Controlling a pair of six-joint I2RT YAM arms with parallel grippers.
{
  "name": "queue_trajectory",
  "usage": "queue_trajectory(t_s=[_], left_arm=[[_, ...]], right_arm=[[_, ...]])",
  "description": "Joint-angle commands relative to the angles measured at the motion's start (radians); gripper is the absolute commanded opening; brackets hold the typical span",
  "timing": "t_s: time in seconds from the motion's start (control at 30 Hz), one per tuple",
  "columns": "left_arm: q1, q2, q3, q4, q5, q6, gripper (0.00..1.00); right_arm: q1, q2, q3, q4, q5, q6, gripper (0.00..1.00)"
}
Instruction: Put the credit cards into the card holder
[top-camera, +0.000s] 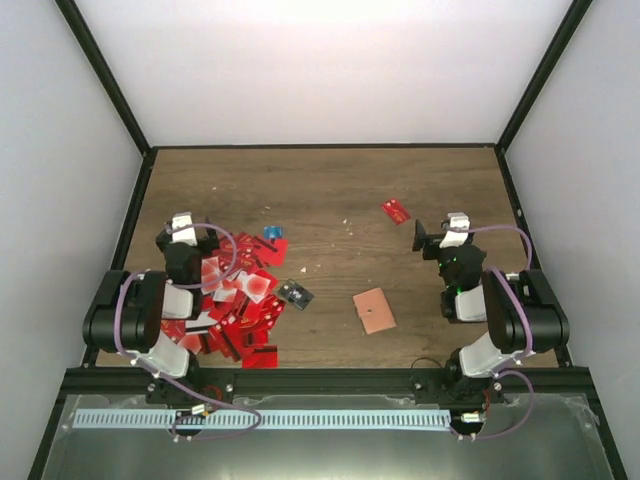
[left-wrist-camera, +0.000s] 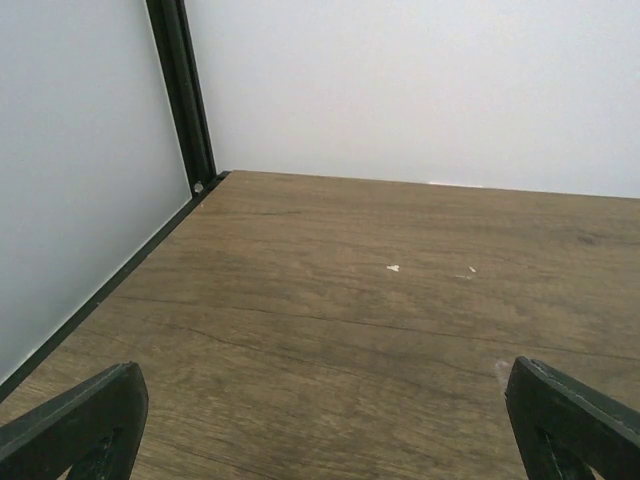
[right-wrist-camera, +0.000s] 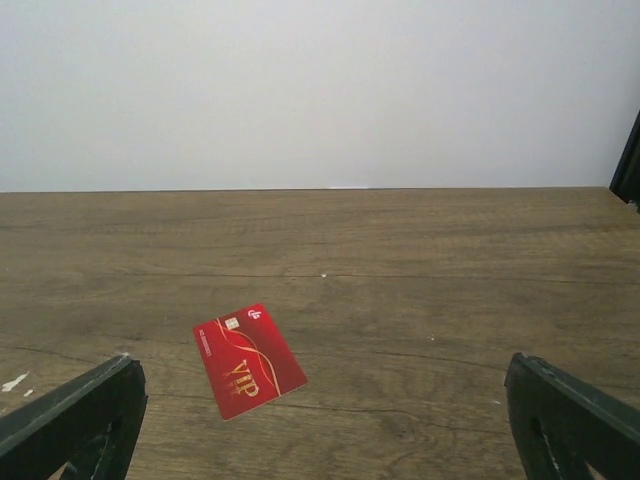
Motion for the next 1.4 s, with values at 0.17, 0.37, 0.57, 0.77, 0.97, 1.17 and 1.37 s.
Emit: queue_trajectory(t_s=[0.17,0.37,0.57,0.77,0.97,1.17,1.37], left_arm=[[-0.003,-0.003,0.008,0.032,0.001,-0.009,1.00],[-0.003,-0.004,0.009,0.029,0.003,-0.010,1.00],[-0.017,-0.298,0.031,-0.231,-0.123,-0.073,1.00],[-0.019,-0.601,0.193,-0.739,-0.112,-0.316,1.00],[-0.010,-0.682,0.361,-1.106,0.045,-0.508,1.00],[-0.039,-0.675,0.312,-1.156,0.547,-0.602,1.00],[-0.410,-0.528,0.335,-1.311,0.488,-0.653,0.99]], right_arm=[[-0.007,0.000,0.017,0.016,-0.017,-0.013,1.00],[-0.008,0.002,0.021,0.011,-0.018,-0.013,1.00],[0.037,-0.244,0.131,-0.359,0.126,0.030,1.00],[0.041,-0.515,0.409,-0.891,0.055,0.351,1.00],[0.039,-0.610,0.489,-1.206,-0.193,0.538,1.00],[0.048,-0.599,0.469,-1.539,-0.341,0.644,1.00],[0.181,-0.575,0.347,-1.663,-0.329,0.677,1.00]])
